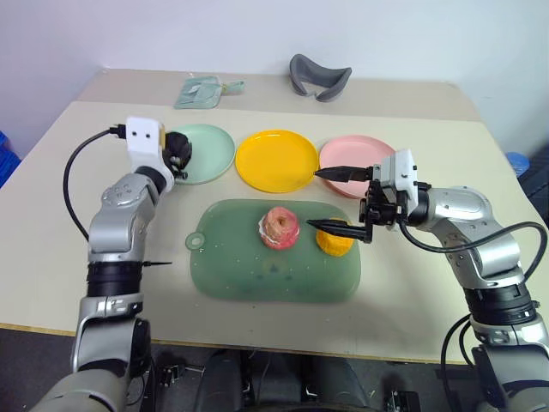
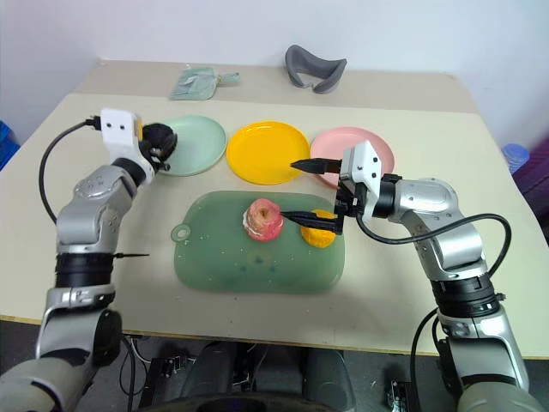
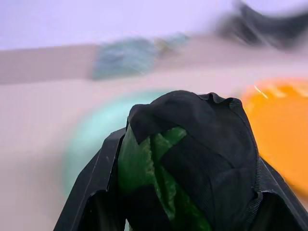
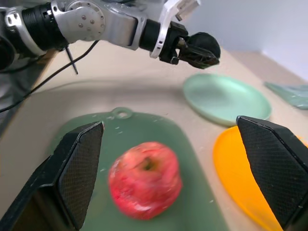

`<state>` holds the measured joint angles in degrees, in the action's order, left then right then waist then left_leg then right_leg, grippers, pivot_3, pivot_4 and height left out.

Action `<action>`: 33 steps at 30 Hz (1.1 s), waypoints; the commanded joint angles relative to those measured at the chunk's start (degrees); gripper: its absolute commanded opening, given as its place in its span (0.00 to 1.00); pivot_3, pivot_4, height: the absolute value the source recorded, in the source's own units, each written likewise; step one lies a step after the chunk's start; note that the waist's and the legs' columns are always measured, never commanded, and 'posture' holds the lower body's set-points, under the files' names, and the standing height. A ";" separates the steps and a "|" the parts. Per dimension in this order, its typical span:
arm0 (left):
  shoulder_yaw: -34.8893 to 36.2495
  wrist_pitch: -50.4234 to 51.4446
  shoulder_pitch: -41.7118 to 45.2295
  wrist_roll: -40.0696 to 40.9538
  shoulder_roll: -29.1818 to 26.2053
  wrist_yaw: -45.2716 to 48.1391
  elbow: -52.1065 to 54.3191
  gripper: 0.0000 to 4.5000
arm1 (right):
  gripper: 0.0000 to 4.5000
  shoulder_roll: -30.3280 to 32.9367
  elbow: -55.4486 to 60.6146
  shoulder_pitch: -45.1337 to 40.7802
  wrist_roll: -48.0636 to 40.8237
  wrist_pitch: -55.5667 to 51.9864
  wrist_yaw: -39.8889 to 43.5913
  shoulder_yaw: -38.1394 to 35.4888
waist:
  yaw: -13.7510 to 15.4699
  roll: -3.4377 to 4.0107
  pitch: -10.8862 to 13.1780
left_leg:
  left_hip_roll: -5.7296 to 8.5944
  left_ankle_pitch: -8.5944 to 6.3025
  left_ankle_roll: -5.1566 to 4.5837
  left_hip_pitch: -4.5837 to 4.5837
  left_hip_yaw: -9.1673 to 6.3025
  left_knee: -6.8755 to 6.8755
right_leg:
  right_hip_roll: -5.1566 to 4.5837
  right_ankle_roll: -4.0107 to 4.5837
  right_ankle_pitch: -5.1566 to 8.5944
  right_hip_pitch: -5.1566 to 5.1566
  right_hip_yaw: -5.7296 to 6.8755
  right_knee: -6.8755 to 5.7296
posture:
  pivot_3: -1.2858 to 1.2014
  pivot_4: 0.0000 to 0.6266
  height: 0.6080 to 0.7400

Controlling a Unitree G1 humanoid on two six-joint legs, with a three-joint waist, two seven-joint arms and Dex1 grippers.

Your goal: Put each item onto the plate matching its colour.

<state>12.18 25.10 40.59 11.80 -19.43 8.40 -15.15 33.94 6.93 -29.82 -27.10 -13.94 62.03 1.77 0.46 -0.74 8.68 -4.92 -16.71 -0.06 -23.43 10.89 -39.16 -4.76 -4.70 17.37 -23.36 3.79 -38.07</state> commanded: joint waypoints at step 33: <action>-1.19 -20.61 -0.75 5.12 2.99 10.10 -7.72 0.99 | 1.00 -11.60 5.74 -1.34 6.23 -0.93 -20.53 -0.40 | -1.41 0.00 0.01 | -0.02 0.02 0.03 -0.05 0.22 0.11 | 0.02 0.00 0.01 -0.08 0.04 -0.02 | 0.52 0.24 1.00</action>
<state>11.81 2.79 40.60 14.22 -15.01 13.42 -29.81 21.69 9.24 -31.48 -19.89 -14.34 41.96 2.82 -0.96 -0.75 8.69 -4.94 -16.69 -0.02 -23.47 11.11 -39.04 -4.73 -4.69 17.38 -23.46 3.83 -38.09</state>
